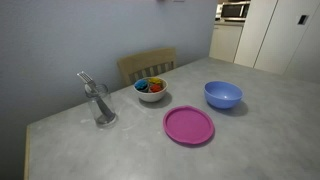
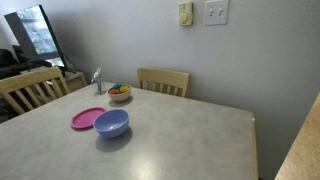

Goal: Put the plate on the blue bowl

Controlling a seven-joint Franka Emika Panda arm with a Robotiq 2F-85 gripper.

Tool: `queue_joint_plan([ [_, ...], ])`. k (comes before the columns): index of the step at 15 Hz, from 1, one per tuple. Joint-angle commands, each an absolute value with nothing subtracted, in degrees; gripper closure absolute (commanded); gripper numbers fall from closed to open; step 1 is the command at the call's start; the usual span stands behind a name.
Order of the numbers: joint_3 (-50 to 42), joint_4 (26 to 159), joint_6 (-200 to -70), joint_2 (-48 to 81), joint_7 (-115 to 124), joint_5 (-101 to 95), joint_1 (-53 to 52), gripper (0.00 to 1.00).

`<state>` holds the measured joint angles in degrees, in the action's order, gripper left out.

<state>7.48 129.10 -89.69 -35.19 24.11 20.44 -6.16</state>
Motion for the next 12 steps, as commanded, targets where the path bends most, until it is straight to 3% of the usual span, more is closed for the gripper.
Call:
queue_joint_plan([
  [1, 8.56, 128.88, -89.24, -35.23, 23.5, 21.0, -4.6, 0.0],
  [12, 9.66, 129.35, -91.38, -33.87, 23.06, 18.33, -3.91, 0.0],
])
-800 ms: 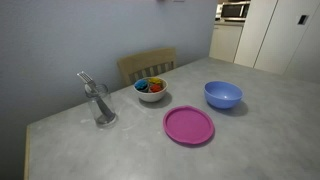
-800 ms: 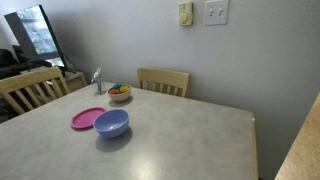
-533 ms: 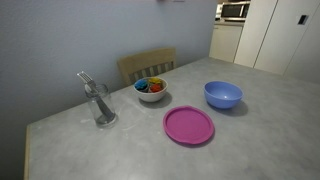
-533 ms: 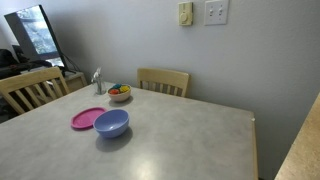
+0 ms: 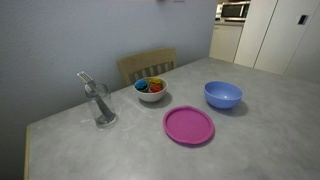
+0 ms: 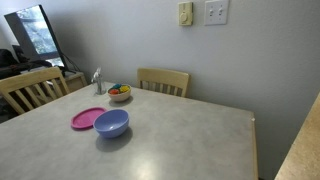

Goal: Put the plate on the blue bowl

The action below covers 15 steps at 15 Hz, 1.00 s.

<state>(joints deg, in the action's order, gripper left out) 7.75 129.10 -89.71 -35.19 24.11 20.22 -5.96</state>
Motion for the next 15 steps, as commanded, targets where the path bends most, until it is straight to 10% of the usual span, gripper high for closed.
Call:
queue_joint_plan([
  [1, 9.93, 129.72, -92.15, -33.11, 22.88, 17.08, -3.49, 0.0],
  [15, 10.08, 132.42, -106.45, -16.23, 17.73, 11.18, -5.28, 0.0],
])
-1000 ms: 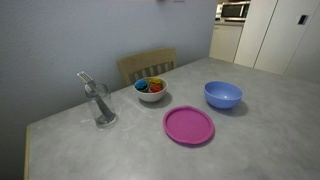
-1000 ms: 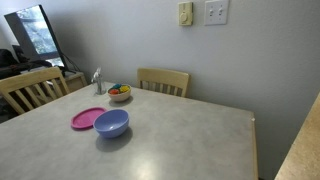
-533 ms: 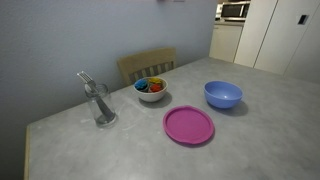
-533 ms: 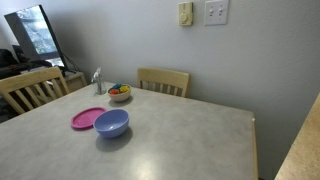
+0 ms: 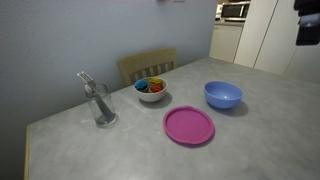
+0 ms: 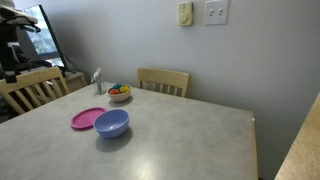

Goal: Put the plate on the blue bowl

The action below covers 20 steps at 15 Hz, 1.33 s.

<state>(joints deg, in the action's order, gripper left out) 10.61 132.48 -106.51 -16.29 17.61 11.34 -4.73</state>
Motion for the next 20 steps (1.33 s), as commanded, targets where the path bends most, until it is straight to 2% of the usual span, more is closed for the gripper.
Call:
queue_joint_plan([
  [1, 10.11, 132.42, -106.44, -16.71, 17.77, 11.18, -5.3, 0.0],
  [6, 10.72, 131.28, -110.46, -13.9, 15.66, 6.78, -5.14, 0.0],
  [12, 10.64, 124.3, -118.55, -0.79, 3.57, -0.67, -7.19, 0.0],
  [19, 11.42, 116.46, -122.12, 13.49, -14.47, -1.54, -9.69, 0.0],
  [20, 11.0, 119.12, -121.46, 9.5, -9.93, -0.65, -9.8, 0.0],
])
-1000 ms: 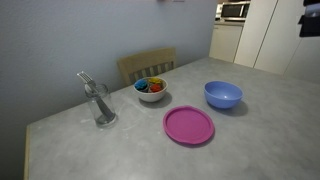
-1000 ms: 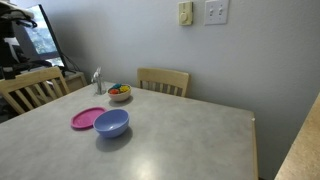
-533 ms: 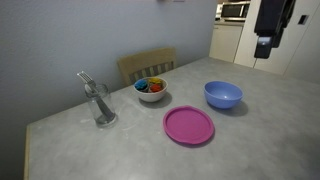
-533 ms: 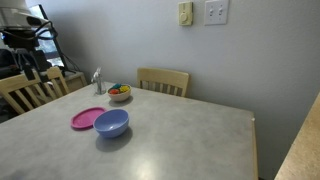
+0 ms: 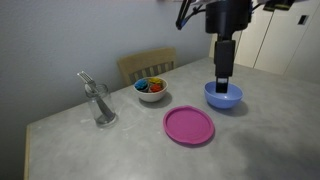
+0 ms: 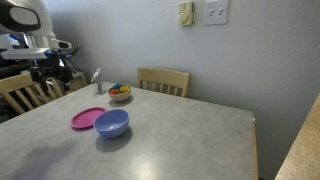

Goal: Put the plate on the blue bowl

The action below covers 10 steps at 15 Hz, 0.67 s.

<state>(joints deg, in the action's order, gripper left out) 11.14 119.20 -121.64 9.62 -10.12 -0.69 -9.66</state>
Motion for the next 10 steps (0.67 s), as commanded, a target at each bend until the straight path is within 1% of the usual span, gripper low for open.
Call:
queue_joint_plan([
  [1, 11.12, 118.32, -121.55, 11.23, -11.76, -0.67, -9.91, 0.0],
  [4, 11.21, 117.02, -121.64, 13.34, -13.35, -0.7, -9.92, 0.0],
  [6, 10.8, 117.04, -121.66, 13.04, -9.9, -1.62, -10.37, 0.0],
  [10, 10.81, 113.01, -122.91, 19.48, -10.12, -1.11, -10.25, 0.0],
])
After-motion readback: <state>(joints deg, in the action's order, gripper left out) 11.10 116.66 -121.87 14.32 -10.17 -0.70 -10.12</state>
